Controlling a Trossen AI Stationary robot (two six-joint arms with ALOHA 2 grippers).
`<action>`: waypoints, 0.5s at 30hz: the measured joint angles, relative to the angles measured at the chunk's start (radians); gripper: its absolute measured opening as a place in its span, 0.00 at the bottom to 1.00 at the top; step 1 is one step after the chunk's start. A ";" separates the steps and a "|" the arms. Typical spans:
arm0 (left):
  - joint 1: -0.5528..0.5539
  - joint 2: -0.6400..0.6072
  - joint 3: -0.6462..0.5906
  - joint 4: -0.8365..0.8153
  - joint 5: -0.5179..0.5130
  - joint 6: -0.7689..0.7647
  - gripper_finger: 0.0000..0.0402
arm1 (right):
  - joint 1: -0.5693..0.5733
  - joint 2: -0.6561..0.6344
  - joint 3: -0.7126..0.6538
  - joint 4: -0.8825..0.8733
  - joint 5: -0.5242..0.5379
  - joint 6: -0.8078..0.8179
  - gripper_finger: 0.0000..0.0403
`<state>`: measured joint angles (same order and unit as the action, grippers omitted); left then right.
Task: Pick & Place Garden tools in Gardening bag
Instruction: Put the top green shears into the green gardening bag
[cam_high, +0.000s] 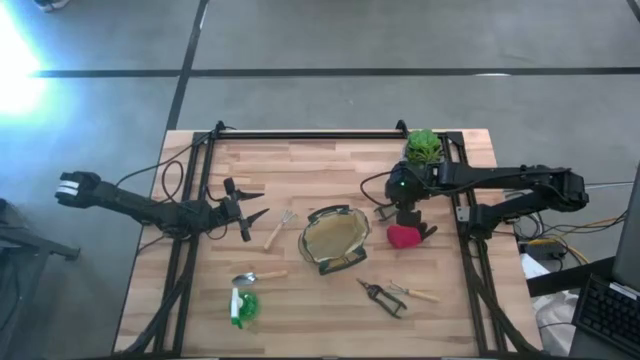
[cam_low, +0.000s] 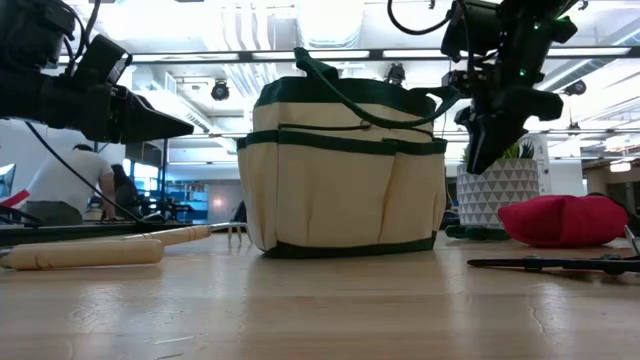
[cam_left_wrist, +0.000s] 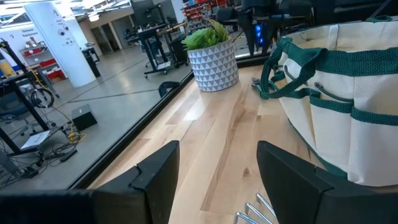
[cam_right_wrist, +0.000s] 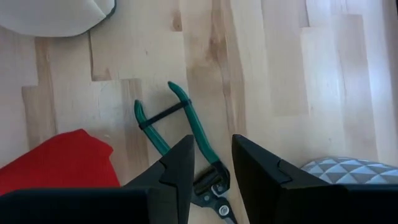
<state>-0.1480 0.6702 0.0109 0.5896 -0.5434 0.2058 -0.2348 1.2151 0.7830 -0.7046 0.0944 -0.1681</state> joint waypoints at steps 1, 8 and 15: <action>0.000 0.000 0.000 0.000 0.000 0.000 0.54 | 0.000 0.004 0.000 0.006 0.000 0.003 0.26; 0.000 0.000 0.000 0.000 0.000 0.000 0.54 | 0.000 0.068 0.000 0.023 0.000 0.003 0.27; 0.000 0.000 0.000 0.000 0.000 0.000 0.54 | -0.004 0.151 0.000 0.048 -0.018 -0.007 0.24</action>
<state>-0.1481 0.6701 0.0106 0.5896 -0.5435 0.2058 -0.2386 1.3658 0.7830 -0.6563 0.0769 -0.1749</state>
